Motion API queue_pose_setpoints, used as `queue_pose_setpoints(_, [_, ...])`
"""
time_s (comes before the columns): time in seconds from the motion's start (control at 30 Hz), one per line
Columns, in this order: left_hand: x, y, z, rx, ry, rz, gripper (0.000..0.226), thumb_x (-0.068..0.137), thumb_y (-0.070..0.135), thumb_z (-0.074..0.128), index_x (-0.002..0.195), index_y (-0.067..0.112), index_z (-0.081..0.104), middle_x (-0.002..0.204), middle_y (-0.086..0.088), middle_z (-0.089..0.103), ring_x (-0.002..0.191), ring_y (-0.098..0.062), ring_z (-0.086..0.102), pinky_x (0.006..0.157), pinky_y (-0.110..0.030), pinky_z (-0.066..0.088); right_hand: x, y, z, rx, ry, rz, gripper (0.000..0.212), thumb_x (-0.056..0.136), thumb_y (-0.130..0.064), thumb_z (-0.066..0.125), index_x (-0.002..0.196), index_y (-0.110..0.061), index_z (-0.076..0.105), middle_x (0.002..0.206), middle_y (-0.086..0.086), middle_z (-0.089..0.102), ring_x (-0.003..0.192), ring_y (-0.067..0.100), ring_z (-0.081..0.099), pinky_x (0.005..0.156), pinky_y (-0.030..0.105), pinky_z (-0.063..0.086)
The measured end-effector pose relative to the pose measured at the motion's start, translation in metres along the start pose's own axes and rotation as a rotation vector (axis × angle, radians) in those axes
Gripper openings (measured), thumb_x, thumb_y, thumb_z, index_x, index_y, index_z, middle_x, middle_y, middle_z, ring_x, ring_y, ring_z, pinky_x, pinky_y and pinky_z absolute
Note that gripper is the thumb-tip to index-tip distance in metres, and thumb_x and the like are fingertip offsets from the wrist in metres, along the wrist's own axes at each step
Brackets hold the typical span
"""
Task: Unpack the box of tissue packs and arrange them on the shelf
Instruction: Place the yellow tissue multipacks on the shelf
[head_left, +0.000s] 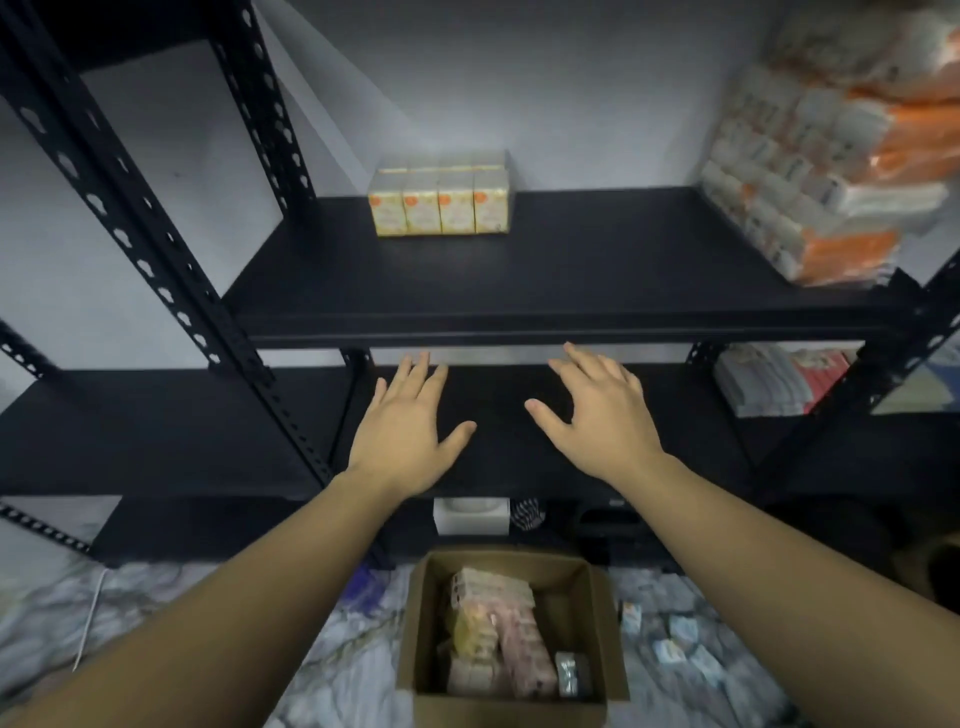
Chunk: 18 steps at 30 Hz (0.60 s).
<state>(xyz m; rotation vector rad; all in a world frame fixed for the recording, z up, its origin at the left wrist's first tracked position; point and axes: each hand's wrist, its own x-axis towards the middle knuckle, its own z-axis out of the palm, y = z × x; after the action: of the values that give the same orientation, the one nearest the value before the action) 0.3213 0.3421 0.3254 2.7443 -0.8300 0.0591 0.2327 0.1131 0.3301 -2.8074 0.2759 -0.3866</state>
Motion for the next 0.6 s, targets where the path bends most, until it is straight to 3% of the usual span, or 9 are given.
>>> queue_pose_setpoints(0.2, [-0.043,-0.003,0.053,-0.034,-0.147,-0.052,0.082,0.100,0.062,0.050,0.165,0.020,0.022,0.171,-0.004,0.024,0.158,-0.023,0.017,0.127,-0.042,0.023,-0.058,0.021,0.046,0.068,-0.157,0.067,0.068,0.098,-0.063,0.052,0.153,-0.024,0.048,0.161,-0.002,0.043,0.149,0.021,0.035,0.119,0.046,0.031])
queue_pose_setpoints(0.43, [-0.067,-0.030,0.141,-0.115,-0.331,-0.108,0.078,0.098,0.055,0.060,0.160,0.015,0.035,0.157,-0.007,0.043,0.145,-0.028,0.038,0.113,-0.043,0.042,-0.105,0.052,0.126,0.124,-0.316,0.243,0.067,0.093,-0.060,0.065,0.146,-0.020,0.057,0.152,0.001,0.054,0.140,0.025,0.046,0.112,0.047,0.041])
queue_pose_setpoints(0.6, [-0.066,-0.065,0.225,-0.161,-0.479,-0.167,0.077,0.093,0.061,0.054,0.156,0.018,0.041,0.149,-0.005,0.047,0.140,-0.030,0.042,0.111,-0.043,0.043,-0.135,0.076,0.207,0.185,-0.469,0.406,0.074,0.086,-0.073,0.056,0.139,-0.022,0.061,0.134,0.003,0.066,0.125,0.028,0.059,0.101,0.042,0.051])
